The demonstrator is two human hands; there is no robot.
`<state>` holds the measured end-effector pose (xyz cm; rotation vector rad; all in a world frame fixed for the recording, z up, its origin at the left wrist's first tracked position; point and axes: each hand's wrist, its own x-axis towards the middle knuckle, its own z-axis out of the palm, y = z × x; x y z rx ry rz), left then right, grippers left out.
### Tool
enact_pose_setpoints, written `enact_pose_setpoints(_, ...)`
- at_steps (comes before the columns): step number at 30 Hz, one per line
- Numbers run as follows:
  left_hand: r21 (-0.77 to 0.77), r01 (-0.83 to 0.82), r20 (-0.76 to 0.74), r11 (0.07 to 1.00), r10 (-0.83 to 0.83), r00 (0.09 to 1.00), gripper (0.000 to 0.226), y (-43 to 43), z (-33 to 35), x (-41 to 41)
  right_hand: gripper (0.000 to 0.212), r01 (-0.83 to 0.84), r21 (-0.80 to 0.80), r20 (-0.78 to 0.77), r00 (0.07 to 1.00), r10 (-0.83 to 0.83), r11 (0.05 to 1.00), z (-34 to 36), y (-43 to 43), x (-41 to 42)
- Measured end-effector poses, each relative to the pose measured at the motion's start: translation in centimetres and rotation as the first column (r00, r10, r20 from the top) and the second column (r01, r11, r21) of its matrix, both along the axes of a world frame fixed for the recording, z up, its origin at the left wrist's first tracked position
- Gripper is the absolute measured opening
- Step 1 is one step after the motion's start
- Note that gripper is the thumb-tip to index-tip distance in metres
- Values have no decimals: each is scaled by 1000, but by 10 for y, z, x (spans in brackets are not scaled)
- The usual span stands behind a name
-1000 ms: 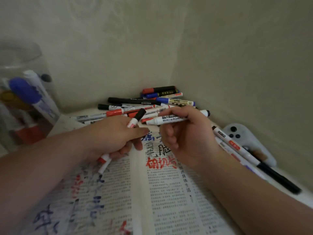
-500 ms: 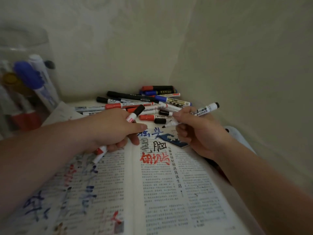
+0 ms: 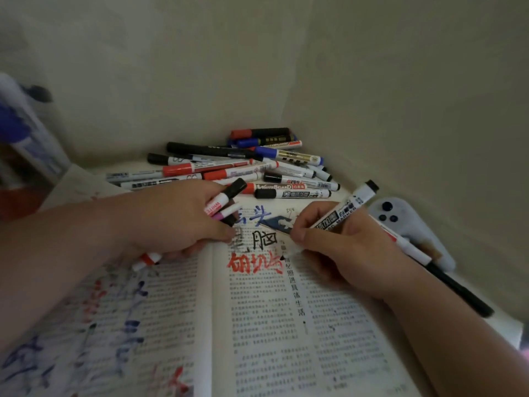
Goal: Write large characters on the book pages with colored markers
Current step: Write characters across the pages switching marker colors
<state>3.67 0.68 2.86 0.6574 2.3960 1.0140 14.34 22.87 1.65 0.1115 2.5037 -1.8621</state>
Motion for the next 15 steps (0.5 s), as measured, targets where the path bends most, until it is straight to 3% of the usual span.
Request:
enact_pose_setpoints(5, 3, -31, 70, 1000, 30, 997, 17, 0, 0, 1, 10, -15, 155, -117, 993, 34, 988, -1, 4, -1)
enact_pose_setpoints(10, 39, -37, 85, 999, 33, 996, 16, -1, -2, 3, 7, 8, -30, -142, 990, -13, 1000, -6, 12, -5)
enact_pose_setpoints(15, 114, -53, 154, 992, 35, 988, 27, -3, -6, 0, 11, -20, 163, -100, 994, 37, 986, 2, 16, 0)
